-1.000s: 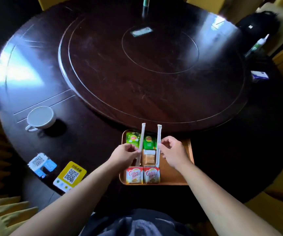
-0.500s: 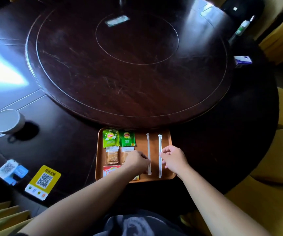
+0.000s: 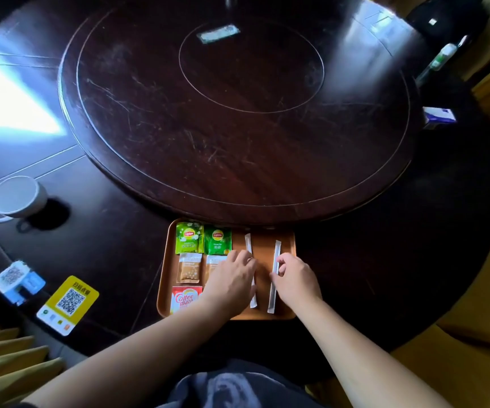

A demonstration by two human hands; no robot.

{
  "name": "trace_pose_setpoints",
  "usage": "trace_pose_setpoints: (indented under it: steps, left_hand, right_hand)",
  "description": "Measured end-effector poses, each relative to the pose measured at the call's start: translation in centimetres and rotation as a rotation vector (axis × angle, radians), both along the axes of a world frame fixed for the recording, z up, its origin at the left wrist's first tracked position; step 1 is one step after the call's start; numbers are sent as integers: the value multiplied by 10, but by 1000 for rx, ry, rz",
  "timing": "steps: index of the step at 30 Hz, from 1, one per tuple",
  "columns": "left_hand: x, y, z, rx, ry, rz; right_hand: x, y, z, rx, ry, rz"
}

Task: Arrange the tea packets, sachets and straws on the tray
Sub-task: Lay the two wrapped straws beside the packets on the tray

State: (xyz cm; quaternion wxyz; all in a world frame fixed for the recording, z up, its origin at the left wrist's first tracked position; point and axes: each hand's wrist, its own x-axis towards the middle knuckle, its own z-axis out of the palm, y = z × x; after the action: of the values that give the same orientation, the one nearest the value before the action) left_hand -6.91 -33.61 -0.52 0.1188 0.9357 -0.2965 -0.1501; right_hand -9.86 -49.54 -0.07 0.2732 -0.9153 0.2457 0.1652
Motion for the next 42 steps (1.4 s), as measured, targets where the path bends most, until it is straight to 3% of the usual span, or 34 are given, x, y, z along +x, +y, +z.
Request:
trace_pose_setpoints:
  steps: [10,28,34,39,42]
  left_hand:
    - [-8,-5,-16,12,-12,-127]
    - [-6,-3,-14,-78,-38,-137]
    - [15,32,5,-240,-22,124]
    - [36,96,7,-207,-22,539]
    - [44,130,3,-172,106,790]
  right_hand:
    - [5,1,-7,-17,-58,54]
    - [6,-3,-6,43,-80,2]
    - [3,-16,-1,40,-105,-78]
    - [2,-30,1,5,-119,-168]
    - [1,-36,-2,51,-42,-216]
